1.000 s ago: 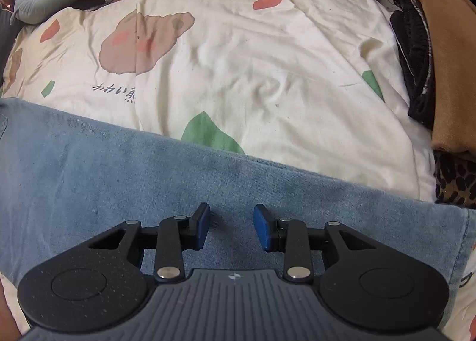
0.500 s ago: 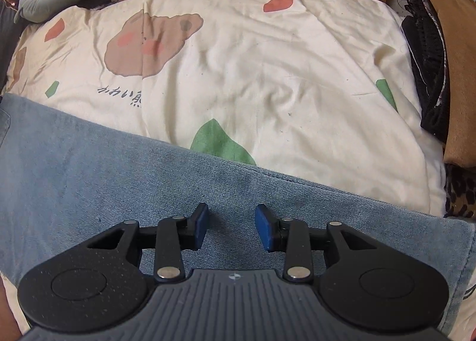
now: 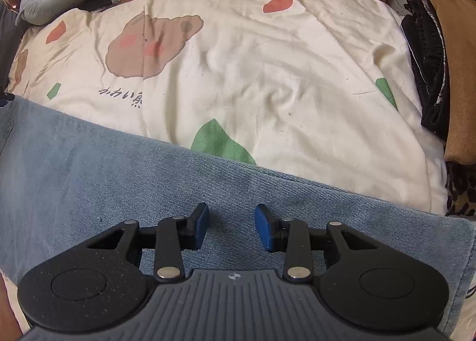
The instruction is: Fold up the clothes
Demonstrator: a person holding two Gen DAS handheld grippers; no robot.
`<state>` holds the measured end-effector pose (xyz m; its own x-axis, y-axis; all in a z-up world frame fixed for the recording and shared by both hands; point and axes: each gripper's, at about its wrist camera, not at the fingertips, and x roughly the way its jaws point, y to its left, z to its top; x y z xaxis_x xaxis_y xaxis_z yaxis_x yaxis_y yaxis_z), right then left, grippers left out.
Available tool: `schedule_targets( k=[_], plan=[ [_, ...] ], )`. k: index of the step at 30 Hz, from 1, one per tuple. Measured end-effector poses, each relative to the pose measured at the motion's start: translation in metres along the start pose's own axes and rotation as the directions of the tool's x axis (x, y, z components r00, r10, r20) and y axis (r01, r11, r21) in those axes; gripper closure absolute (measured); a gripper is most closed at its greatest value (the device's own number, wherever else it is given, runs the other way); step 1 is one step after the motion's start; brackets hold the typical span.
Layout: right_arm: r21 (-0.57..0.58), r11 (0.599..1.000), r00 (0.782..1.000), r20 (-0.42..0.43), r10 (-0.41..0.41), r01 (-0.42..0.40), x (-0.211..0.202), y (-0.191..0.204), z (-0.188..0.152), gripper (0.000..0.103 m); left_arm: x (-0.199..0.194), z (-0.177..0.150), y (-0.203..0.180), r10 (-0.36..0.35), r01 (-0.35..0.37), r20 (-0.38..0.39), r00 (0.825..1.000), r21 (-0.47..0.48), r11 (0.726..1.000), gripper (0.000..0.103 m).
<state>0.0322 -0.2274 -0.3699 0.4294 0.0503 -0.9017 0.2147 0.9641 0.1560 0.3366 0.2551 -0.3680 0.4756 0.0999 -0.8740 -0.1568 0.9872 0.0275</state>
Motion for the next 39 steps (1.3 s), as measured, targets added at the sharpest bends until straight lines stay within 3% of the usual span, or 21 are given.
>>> schedule_targets(
  k=[4, 8, 15, 19, 25, 35, 39],
  plan=[
    [-0.005, 1.000, 1.000, -0.002, -0.001, 0.001, 0.001, 0.000, 0.000, 0.061, -0.010, 0.010, 0.007, -0.019, 0.018, -0.008, 1.000, -0.032, 0.999, 0.056],
    [-0.001, 1.000, 1.000, -0.001, 0.004, -0.004, 0.000, -0.002, 0.000, 0.061, -0.043, 0.019, 0.032, -0.017, 0.018, 0.035, 0.999, -0.047, 0.999, 0.058],
    [0.001, 1.000, 1.000, 0.002, 0.004, -0.004, -0.001, -0.002, 0.000, 0.061, -0.089, 0.017, 0.084, 0.021, -0.020, 0.010, 1.000, -0.061, 0.998, 0.079],
    [0.003, 1.000, 1.000, 0.010, 0.001, -0.001, -0.005, -0.001, 0.001, 0.062, -0.098, 0.002, 0.100, 0.006, -0.008, -0.021, 1.000, -0.085, 0.996, 0.088],
    [-0.009, 1.000, 1.000, 0.012, -0.009, 0.009, -0.010, 0.001, 0.002, 0.061, -0.083, -0.029, 0.103, -0.046, 0.036, -0.080, 0.996, -0.125, 0.991, 0.090],
    [-0.031, 0.999, 0.999, -0.028, -0.045, 0.044, -0.006, 0.000, -0.005, 0.061, -0.026, -0.041, 0.108, -0.021, -0.006, -0.114, 0.993, -0.227, 0.974, 0.094],
    [-0.040, 0.998, 0.998, -0.035, -0.051, 0.049, -0.005, 0.002, -0.006, 0.061, -0.032, -0.038, 0.108, -0.015, -0.012, -0.117, 0.993, -0.224, 0.974, 0.095]
  ],
)
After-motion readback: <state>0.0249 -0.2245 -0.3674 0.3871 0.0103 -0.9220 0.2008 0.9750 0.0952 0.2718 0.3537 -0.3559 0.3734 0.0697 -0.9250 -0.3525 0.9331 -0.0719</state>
